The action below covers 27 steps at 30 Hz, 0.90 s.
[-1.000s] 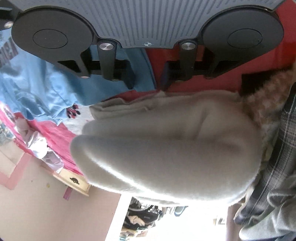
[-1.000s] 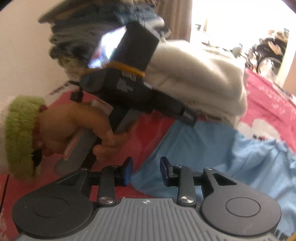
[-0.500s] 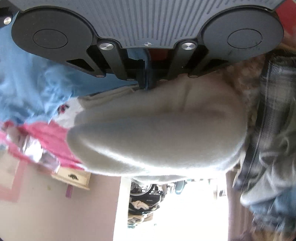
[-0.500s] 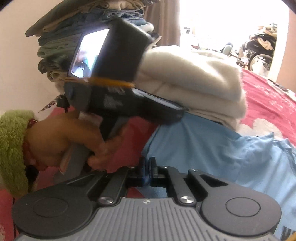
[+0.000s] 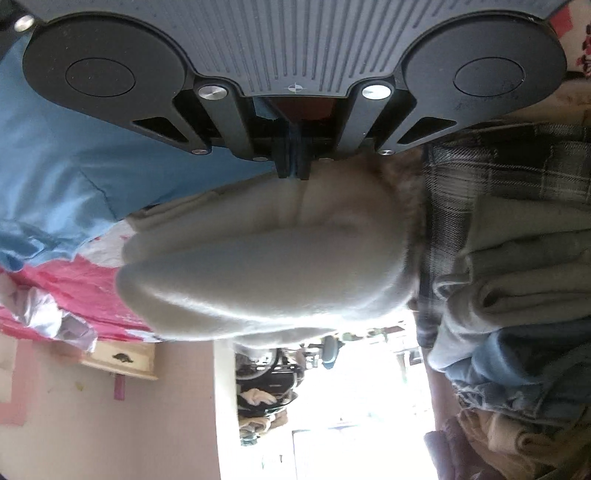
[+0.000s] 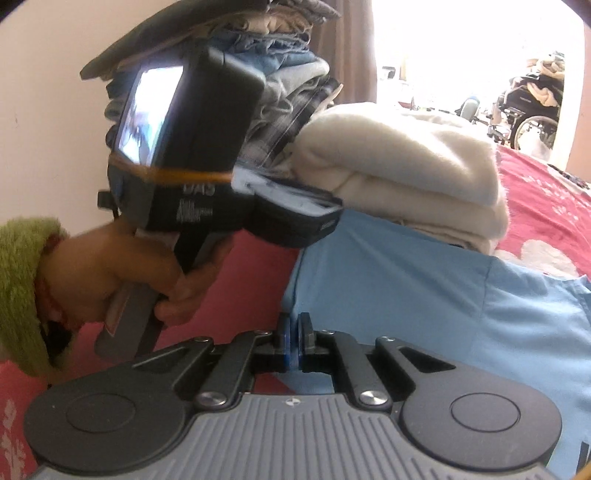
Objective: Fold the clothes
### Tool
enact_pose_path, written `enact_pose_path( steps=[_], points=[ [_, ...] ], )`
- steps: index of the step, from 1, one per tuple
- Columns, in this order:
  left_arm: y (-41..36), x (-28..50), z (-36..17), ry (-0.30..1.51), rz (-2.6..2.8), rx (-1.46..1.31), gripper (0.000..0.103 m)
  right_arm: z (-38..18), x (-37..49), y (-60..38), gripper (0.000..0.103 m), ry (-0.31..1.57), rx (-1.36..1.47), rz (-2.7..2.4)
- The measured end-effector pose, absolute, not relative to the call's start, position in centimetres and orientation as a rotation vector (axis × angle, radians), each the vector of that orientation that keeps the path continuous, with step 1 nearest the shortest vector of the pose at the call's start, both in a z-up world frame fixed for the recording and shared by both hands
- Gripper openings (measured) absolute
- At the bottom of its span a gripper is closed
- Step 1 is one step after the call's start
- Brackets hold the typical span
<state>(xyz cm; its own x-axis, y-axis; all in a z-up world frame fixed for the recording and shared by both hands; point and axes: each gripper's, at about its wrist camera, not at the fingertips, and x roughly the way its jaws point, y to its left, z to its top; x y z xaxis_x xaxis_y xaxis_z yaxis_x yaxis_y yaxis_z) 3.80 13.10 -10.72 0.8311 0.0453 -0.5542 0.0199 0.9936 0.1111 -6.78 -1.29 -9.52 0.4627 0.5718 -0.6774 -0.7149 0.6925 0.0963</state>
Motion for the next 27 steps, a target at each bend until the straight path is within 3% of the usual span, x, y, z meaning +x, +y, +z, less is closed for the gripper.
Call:
enact_pose_path(
  steps=[5,8,10,19,21,27],
  points=[
    [12.7,4.3,-12.6,0.623,0.034,0.186,0.010,-10.7,-6.3,-0.1,0.011,0.779,-0.174,0.806],
    [13.9,4.5,-12.7,0.661,0.038,0.135,0.022,-10.8,-7.5,0.1,0.022,0.789,-0.169,0.866],
    [14.9,4.4,-12.3,0.673,0.041,0.099,0.029,-10.3,-9.2,-0.1,0.023,0.787,-0.167,0.941],
    [16.0,0.0,-9.4,0.722,-0.009,0.047,0.031,-8.8,-9.3,-5.8,0.023,0.838,0.045,0.727],
    [15.4,-1.5,-8.9,0.720,-0.076,0.026,0.031,-9.1,-8.2,-5.9,0.019,0.839,0.052,0.673],
    [12.1,-2.5,-11.4,0.842,-0.181,0.117,0.032,-11.4,-7.6,-3.1,0.019,0.912,-0.021,0.733]
  ],
)
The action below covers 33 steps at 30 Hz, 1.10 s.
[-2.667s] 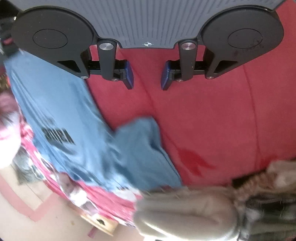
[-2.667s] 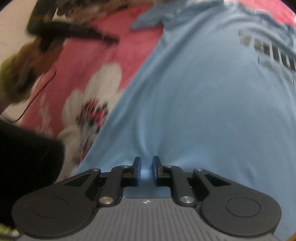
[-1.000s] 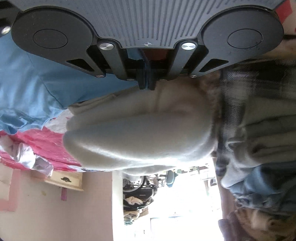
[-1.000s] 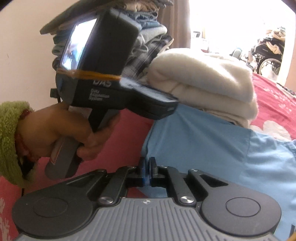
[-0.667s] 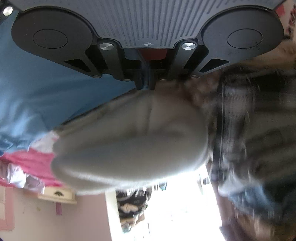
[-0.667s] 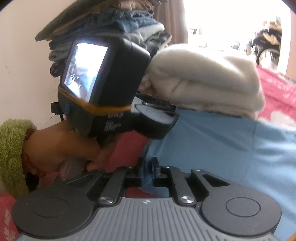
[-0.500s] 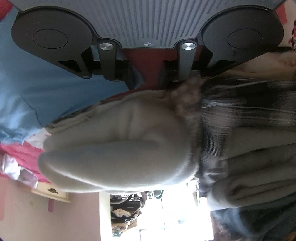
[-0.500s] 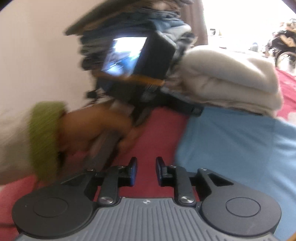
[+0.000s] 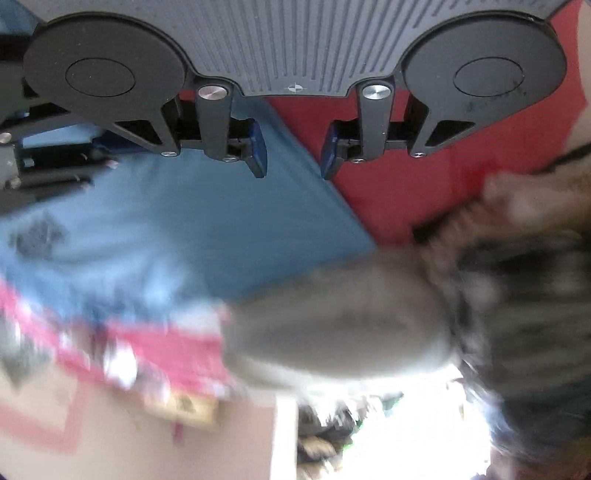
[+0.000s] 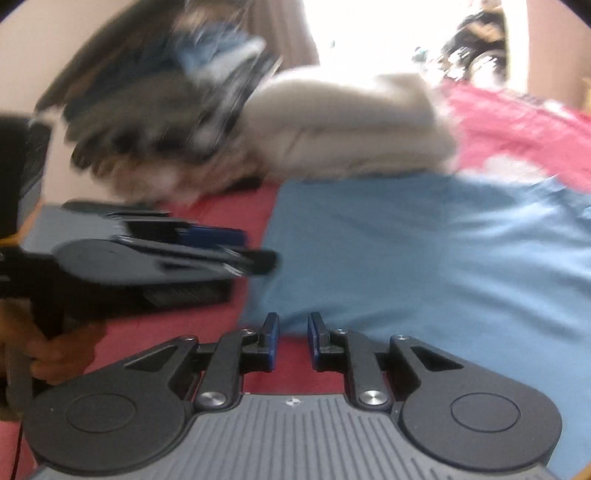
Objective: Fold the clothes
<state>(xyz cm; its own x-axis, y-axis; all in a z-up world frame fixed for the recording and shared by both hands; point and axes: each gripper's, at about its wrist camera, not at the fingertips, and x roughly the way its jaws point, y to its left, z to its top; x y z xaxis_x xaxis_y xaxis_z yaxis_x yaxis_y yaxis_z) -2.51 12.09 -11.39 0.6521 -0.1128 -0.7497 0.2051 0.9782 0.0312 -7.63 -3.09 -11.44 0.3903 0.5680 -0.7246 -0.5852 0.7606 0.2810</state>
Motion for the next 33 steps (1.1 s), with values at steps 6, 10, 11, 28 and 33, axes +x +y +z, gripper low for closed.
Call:
enact_pose_path(
  steps=[6,10,11,28,33],
  points=[
    [13.8,-2.1,-8.3,0.825,-0.128,0.112,0.032,-8.9,-8.4,-7.7,0.018,0.896,0.175,0.791],
    [10.6,1.0,-3.1,0.790,-0.179,0.275,0.032,-5.3,-6.2,-14.7,0.018,0.830,0.241,0.680],
    [9.0,2.0,-2.0,0.788,-0.210,0.311,0.032,-4.4,-5.6,-16.6,0.018,0.805,0.240,0.647],
    [-7.1,11.7,-10.9,0.733,-0.275,0.301,0.036,-6.7,6.1,-31.3,0.018,0.803,0.255,0.253],
    [-5.8,12.1,-12.7,0.728,-0.244,0.241,0.036,-11.8,13.9,-28.1,0.018,0.935,0.197,0.243]
  ],
)
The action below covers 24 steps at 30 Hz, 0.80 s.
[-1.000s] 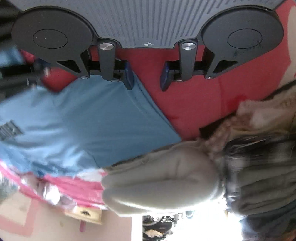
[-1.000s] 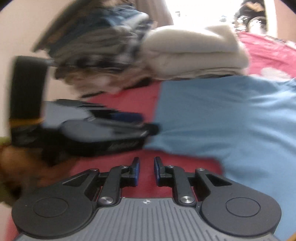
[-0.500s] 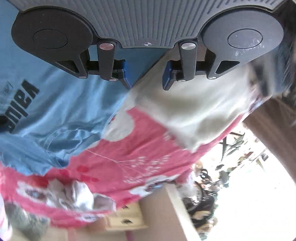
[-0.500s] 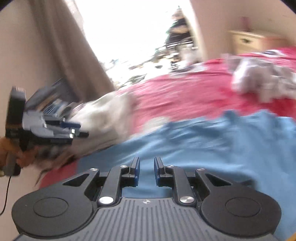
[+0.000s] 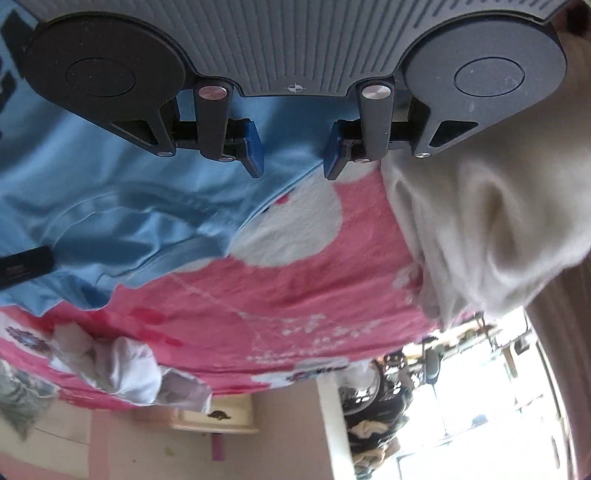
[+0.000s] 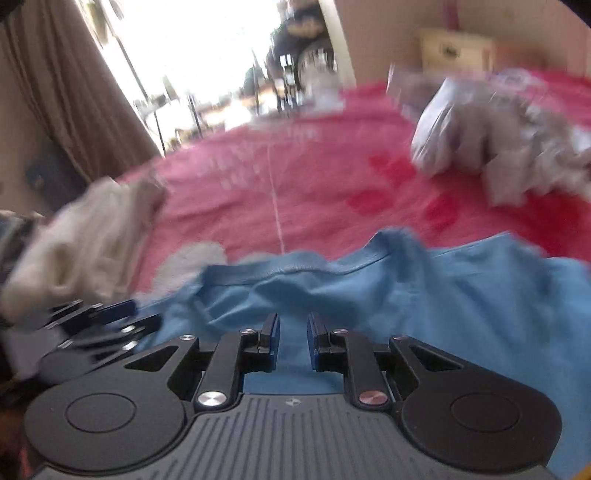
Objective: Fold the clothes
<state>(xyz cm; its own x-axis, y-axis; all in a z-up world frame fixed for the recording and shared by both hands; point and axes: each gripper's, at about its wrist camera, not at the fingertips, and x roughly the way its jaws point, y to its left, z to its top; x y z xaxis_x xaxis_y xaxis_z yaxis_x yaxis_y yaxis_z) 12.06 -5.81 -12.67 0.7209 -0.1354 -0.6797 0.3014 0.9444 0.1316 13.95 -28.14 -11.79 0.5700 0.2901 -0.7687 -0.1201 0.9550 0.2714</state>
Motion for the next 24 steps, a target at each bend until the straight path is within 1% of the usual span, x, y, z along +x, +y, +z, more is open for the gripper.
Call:
enact_pose_path(
  steps=[2,4,7,8,10,12,13,14,17,19,22,24],
  points=[
    [-5.5,11.9,-13.0,0.711,-0.248,0.229,0.036,-13.9,16.1,-27.9,0.013,0.939,0.218,0.208],
    [-5.4,11.8,-13.1,0.695,-0.252,0.229,0.036,-14.0,17.7,-28.9,0.013,0.898,0.315,0.195],
    [-5.2,11.7,-12.7,0.689,-0.264,0.213,0.036,-12.4,17.9,-32.1,0.018,0.872,0.462,0.141],
    [-5.2,11.7,-12.5,0.689,-0.269,0.205,0.036,-11.4,17.4,-33.6,0.022,0.869,0.494,0.119],
    [-5.1,11.6,-12.0,0.688,-0.282,0.182,0.036,-8.8,15.1,-37.0,0.029,0.851,0.456,0.038],
    [-5.3,11.5,-11.7,0.688,-0.305,0.160,0.036,-6.2,12.6,-40.4,0.043,0.831,0.406,-0.047],
    [-5.6,11.5,-11.6,0.692,-0.320,0.149,0.036,-5.3,11.3,-42.2,0.045,0.824,0.368,-0.105],
    [-6.1,11.4,-11.5,0.699,-0.342,0.137,0.036,-5.0,10.3,-43.7,0.049,0.834,0.336,-0.156],
    [-8.4,10.7,-11.3,0.727,-0.449,0.117,0.036,-6.3,9.1,-47.4,0.053,0.964,0.325,-0.248],
    [-10.3,9.9,-11.2,0.734,-0.525,0.117,0.036,-7.8,9.2,-48.5,0.053,1.030,0.340,-0.253],
    [-12.7,8.7,-11.2,0.740,-0.612,0.116,0.037,-9.7,9.9,-49.7,0.054,1.041,0.338,-0.298],
    [-14.0,8.1,-11.5,0.739,-0.656,0.129,0.038,-11.0,10.9,-50.7,0.054,1.056,0.397,-0.333]
  ],
)
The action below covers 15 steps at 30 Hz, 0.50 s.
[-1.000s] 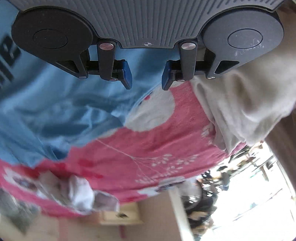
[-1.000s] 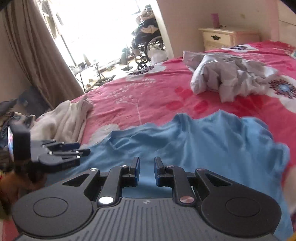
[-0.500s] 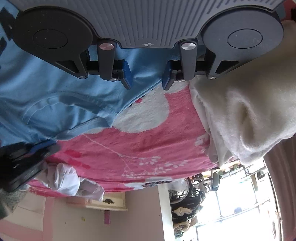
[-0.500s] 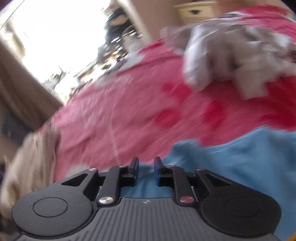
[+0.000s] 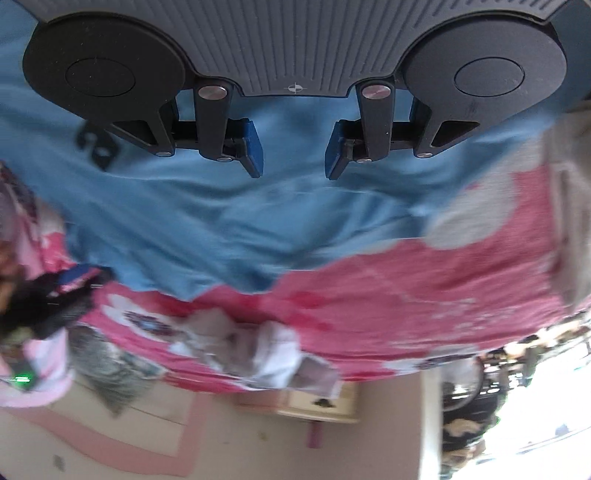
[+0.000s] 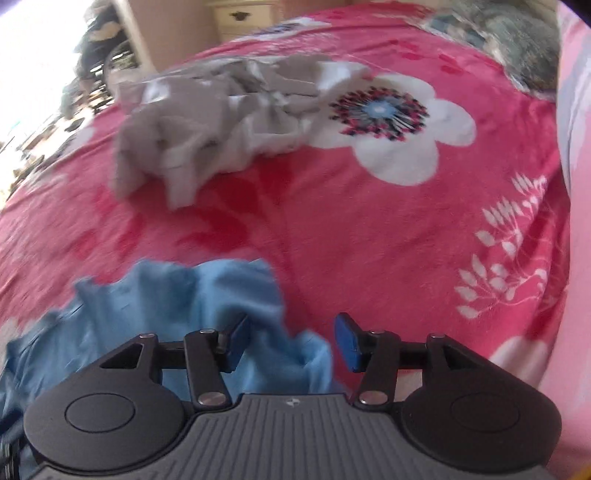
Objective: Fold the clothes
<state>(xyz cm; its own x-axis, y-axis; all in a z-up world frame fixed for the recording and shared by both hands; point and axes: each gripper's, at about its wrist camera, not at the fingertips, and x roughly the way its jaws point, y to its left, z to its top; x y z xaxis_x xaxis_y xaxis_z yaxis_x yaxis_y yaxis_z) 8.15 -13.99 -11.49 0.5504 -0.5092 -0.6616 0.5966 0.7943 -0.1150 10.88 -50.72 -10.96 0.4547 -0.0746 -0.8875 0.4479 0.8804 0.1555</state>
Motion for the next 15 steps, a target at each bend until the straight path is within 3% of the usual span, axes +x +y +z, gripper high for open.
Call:
enact_pose_path(
  steps=[2,4,5,6,11,15],
  points=[
    [-15.0,7.7,-11.9,0.742,-0.674,0.148,0.038,-12.2,11.4,-52.0,0.053,1.081,0.503,-0.328],
    [-15.7,7.4,-12.4,0.752,-0.700,0.172,0.038,-12.5,11.7,-52.5,0.042,1.088,0.540,-0.292],
    [-15.9,7.4,-12.6,0.756,-0.699,0.183,0.038,-12.2,11.6,-52.4,0.011,1.085,0.520,-0.250],
    [-16.0,7.3,-12.8,0.753,-0.698,0.194,0.038,-11.5,11.4,-52.1,0.006,1.067,0.487,-0.223],
    [-15.4,7.3,-12.9,0.741,-0.701,0.183,0.038,-6.3,8.6,-47.7,0.006,0.894,0.243,-0.066],
    [-14.9,7.7,-12.8,0.747,-0.685,0.158,0.038,-5.0,4.5,-40.3,0.009,0.882,-0.014,0.199]
  ],
)
